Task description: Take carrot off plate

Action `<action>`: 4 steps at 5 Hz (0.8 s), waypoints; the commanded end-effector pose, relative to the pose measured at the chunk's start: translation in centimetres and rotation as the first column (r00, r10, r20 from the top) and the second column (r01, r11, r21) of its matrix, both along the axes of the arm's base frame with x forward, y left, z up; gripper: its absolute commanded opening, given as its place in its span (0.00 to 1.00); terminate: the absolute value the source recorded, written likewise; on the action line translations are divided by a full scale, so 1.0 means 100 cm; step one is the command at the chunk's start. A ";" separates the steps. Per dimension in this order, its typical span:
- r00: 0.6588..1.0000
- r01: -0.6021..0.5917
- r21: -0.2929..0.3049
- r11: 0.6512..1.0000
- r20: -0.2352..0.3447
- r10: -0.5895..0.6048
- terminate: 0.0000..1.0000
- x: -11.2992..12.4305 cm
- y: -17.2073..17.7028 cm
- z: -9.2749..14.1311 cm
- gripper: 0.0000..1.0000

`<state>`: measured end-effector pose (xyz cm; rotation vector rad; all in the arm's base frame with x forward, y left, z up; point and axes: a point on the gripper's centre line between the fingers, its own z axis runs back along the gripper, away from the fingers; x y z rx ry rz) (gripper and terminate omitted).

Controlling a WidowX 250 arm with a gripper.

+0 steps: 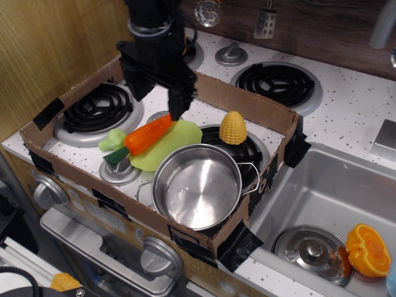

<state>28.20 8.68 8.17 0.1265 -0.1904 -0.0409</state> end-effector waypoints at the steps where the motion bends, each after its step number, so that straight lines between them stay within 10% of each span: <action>1: 0.999 0.038 -0.024 0.999 0.028 -0.037 0.00 -0.007 0.014 -0.018 1.00; 4: 0.996 0.075 -0.024 0.997 0.060 -0.073 0.00 -0.002 0.022 -0.042 1.00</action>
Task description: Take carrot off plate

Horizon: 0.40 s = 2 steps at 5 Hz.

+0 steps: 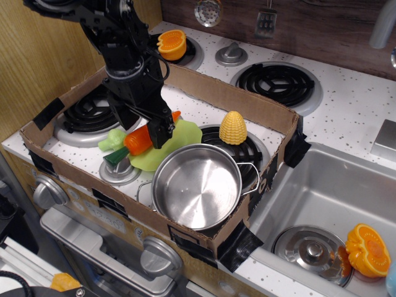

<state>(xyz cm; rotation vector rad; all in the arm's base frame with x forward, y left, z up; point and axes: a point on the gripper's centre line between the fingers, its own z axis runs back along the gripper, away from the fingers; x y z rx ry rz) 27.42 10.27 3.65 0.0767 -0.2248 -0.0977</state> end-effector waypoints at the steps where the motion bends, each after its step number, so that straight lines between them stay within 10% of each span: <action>1: 1.000 0.007 -0.007 1.000 0.017 -0.007 0.00 0.010 0.008 -0.003 1.00; 2: 1.000 0.006 -0.033 0.999 0.005 -0.005 0.00 0.009 0.009 -0.008 1.00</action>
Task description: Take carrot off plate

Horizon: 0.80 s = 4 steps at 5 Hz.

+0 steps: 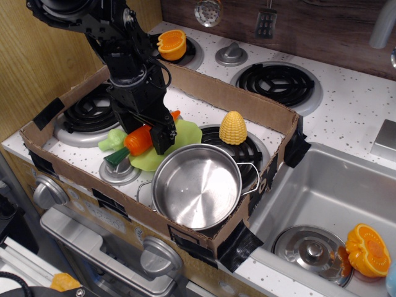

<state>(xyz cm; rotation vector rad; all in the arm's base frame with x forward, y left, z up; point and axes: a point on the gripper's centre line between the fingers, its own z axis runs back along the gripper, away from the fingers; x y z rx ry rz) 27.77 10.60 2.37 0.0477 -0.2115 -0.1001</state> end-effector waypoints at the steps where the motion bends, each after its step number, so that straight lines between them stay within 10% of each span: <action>1: 1.000 -0.011 -0.023 1.000 0.001 0.011 0.00 0.006 0.006 0.003 0.00; 4: 0.994 -0.081 -0.097 0.992 -0.078 0.074 0.00 0.018 0.005 0.020 0.00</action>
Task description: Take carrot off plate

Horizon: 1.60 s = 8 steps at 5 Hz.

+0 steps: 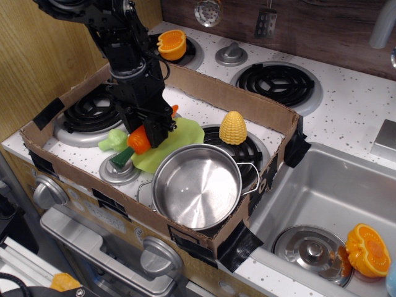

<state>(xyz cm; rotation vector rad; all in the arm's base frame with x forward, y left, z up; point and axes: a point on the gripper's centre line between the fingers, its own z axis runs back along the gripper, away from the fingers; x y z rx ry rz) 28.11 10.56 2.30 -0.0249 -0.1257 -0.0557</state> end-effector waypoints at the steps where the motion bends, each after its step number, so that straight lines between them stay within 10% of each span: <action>1: 0.994 -0.104 -0.066 0.992 -0.028 0.103 0.00 0.024 -0.003 0.046 0.00; 3: 0.987 -0.158 -0.013 0.987 -0.008 0.157 0.00 0.024 -0.011 0.071 0.00; 5: 0.999 0.047 0.054 0.997 0.007 -0.047 0.00 0.050 -0.007 0.076 0.00; 8: 0.868 0.496 0.072 0.865 -0.039 -0.494 0.00 0.084 -0.008 0.066 0.00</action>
